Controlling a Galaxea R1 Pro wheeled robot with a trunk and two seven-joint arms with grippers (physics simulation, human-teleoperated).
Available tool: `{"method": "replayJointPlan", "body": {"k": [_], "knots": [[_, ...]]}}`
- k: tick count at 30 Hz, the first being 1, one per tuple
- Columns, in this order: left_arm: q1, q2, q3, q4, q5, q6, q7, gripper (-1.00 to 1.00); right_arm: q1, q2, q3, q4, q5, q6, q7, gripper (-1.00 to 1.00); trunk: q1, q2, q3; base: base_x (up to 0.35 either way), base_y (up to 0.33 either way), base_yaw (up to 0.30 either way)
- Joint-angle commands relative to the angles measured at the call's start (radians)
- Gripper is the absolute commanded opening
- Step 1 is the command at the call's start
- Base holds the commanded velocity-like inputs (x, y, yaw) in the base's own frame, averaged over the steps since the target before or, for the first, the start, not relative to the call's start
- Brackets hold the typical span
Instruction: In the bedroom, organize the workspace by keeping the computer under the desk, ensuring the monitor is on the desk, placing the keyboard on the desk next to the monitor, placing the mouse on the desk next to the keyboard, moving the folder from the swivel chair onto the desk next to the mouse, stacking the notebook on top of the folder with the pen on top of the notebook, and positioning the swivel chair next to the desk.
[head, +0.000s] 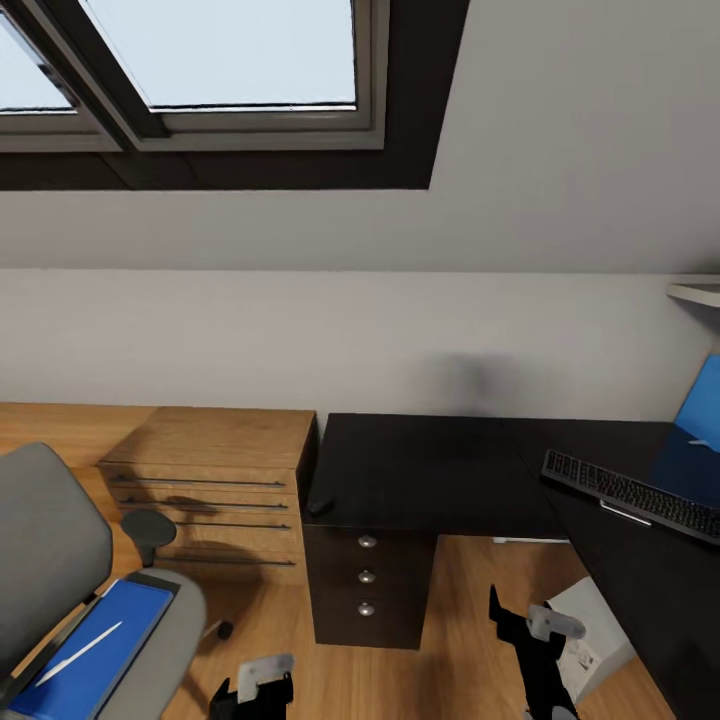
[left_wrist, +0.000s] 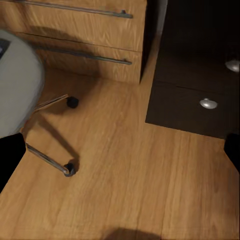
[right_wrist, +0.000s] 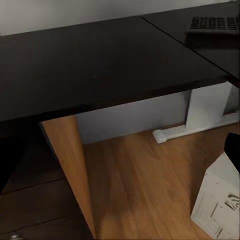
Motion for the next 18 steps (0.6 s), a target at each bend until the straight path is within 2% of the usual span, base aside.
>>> {"method": "replayJointPlan", "body": {"k": [1,3,4,9,10,11,13,14,18], "knots": [[-0.001,0.001,-0.003,-0.034,0.010,0.024,0.007,1.00,-0.001,0.003,-0.002,-0.042,0.001,0.040,-0.004,1.00,0.001,-0.002,-0.002,0.000,0.000,0.000],[-0.001,0.000,-0.002,-0.109,0.010,0.077,0.009,1.00,-0.001,0.007,-0.002,-0.133,0.000,0.143,-0.010,1.00,0.001,-0.002,-0.002,0.000,0.000,0.000],[-0.001,0.000,0.002,-0.193,0.010,0.136,0.011,1.00,-0.001,0.012,-0.001,-0.232,-0.001,0.268,-0.014,1.00,0.001,-0.002,-0.002,0.000,0.000,0.000],[-0.001,0.000,0.022,-0.397,0.011,0.306,0.014,1.00,-0.001,0.027,0.001,-0.487,-0.003,0.606,-0.017,1.00,0.001,-0.002,-0.002,0.000,0.000,0.000],[-0.001,-0.006,0.032,-0.529,0.011,0.407,0.016,1.00,-0.003,0.036,-0.001,-0.662,-0.011,0.838,-0.021,1.00,0.001,-0.002,-0.002,0.000,0.000,0.000],[-0.001,-0.011,0.035,-0.580,0.011,0.435,0.016,1.00,-0.004,0.039,-0.005,-0.714,-0.026,0.925,-0.022,1.00,0.001,-0.002,-0.002,0.000,0.000,0.000],[-0.001,-0.015,0.043,-0.629,0.011,0.460,0.016,1.00,-0.005,0.041,-0.008,-0.747,-0.054,0.987,-0.025,1.00,0.001,-0.002,-0.002,0.000,0.000,0.000],[-0.001,-0.017,0.050,-0.650,0.010,0.472,0.016,1.00,-0.005,0.043,-0.012,-0.782,-0.128,1.050,-0.026,1.00,0.001,-0.002,-0.002,0.000,0.000,0.000],[-0.001,-0.012,0.058,-0.621,0.008,0.478,0.017,1.00,-0.003,0.044,-0.015,-0.793,-0.188,1.079,-0.025,1.00,0.001,-0.002,-0.002,0.000,0.000,0.000]]}}
